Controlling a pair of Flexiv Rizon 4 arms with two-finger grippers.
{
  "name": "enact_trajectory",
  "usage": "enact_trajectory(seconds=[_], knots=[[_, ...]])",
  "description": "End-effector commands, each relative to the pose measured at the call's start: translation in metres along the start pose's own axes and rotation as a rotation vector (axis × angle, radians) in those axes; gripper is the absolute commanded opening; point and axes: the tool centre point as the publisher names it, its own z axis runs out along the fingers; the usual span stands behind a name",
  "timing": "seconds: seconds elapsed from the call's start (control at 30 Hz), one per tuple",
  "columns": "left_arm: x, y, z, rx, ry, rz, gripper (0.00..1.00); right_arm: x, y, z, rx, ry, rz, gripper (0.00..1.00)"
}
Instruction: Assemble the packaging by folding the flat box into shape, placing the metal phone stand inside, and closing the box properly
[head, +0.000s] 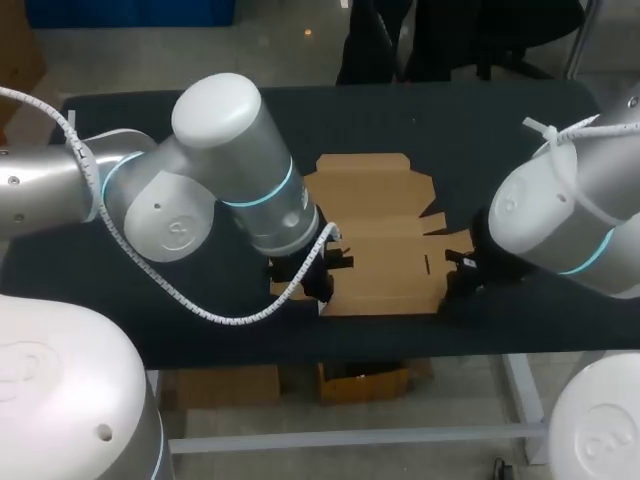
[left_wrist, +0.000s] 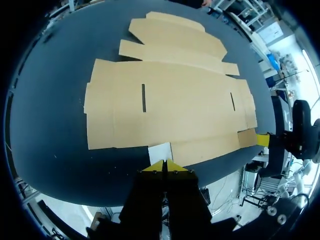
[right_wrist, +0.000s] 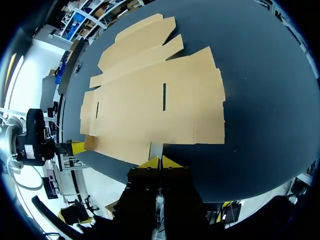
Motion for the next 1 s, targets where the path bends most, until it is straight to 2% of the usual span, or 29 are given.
enact_trajectory(seconds=[0.03,0.77,1.0], knots=[[-0.005,-0.004,-0.012,0.003,-0.002,-0.006,0.0,-0.006,0.006,-0.014,0.014,0.093,0.0,0.0],[-0.029,-0.02,-0.046,0.041,-0.014,-0.01,0.0,-0.026,0.031,-0.046,0.009,0.11,0.009,0.0],[-0.043,-0.034,-0.051,0.0,0.013,-0.009,0.0,-0.035,0.044,-0.054,0.022,0.114,-0.004,0.0]])
